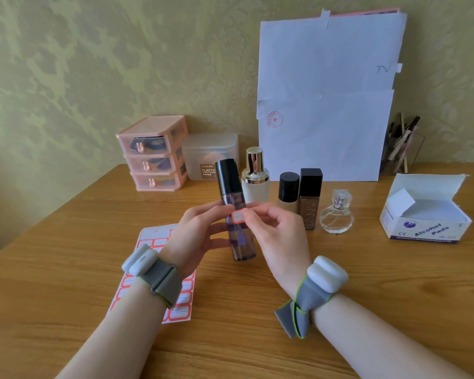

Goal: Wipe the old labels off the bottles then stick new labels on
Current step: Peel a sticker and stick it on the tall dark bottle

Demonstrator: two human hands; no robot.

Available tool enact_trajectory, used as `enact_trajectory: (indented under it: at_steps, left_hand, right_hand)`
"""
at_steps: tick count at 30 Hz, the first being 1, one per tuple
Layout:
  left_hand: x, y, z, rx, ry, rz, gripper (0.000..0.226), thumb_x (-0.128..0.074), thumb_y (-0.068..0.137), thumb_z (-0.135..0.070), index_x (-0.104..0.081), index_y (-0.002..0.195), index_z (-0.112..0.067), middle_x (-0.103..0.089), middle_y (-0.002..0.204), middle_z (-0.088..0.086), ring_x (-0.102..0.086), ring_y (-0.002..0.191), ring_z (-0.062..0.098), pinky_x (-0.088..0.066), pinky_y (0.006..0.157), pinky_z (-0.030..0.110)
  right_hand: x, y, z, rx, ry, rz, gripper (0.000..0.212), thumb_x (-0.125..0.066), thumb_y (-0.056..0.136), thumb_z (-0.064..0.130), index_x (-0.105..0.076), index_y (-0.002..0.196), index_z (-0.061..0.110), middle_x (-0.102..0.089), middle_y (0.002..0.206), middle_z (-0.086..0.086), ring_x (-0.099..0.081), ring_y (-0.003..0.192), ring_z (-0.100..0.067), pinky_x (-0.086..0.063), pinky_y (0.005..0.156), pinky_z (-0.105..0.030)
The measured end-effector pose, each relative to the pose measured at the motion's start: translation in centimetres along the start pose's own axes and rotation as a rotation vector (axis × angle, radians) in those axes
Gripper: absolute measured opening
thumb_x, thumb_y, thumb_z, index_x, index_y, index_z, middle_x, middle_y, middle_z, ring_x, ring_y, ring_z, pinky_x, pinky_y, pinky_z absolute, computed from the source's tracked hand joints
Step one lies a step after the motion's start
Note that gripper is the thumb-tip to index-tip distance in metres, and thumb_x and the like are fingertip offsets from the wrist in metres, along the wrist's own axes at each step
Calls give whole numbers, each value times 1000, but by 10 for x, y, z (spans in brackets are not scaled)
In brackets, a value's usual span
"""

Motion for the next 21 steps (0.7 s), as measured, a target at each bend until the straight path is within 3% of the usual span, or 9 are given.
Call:
enact_trajectory:
  at_steps: [5,8,11,21]
  left_hand:
    - [1,1,0,15,-44,1,42,-67,82,-29,-72,111,0,-72,108,15,-73,95,26,-61,74,38]
    - [2,2,1,20,-45,-6,34,-67,88,-24,-72,112,0,-71,109,16,-72,97,27,-62,80,43]
    - [1,1,0,27,-63,-16,25,-62,95,-19,-74,110,-3,-72,108,15,-72,97,28,-63,76,41]
    - [-6,-2,-4,-3,-47,39,22,-67,92,-22,-78,106,-10,-76,110,13,-74,100,28,-61,71,37]
  right_hand:
    - [-2,-1,-1,3,-4,-3,14,-70,91,24,-79,85,16,-74,88,5,-69,81,-7,-51,65,-12]
    - [-1,0,-2,3,-28,-3,14,-69,91,26,-78,87,16,-74,86,4,-69,80,-7,-51,66,-13]
    - [-1,0,-2,6,-37,-9,13,-70,90,27,-78,87,17,-74,84,4,-69,79,-7,-52,65,-14]
    - [1,1,-2,-3,-57,-32,11,-74,86,32,-76,82,21,-73,73,5,-70,68,-7,-51,57,-15]
Point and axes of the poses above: each hand's wrist, its own y-axis towards the middle knuckle, its own x-axis out of the back of the hand, z = x × y, the point moved 7 cm from there along y, towards the middle knuckle
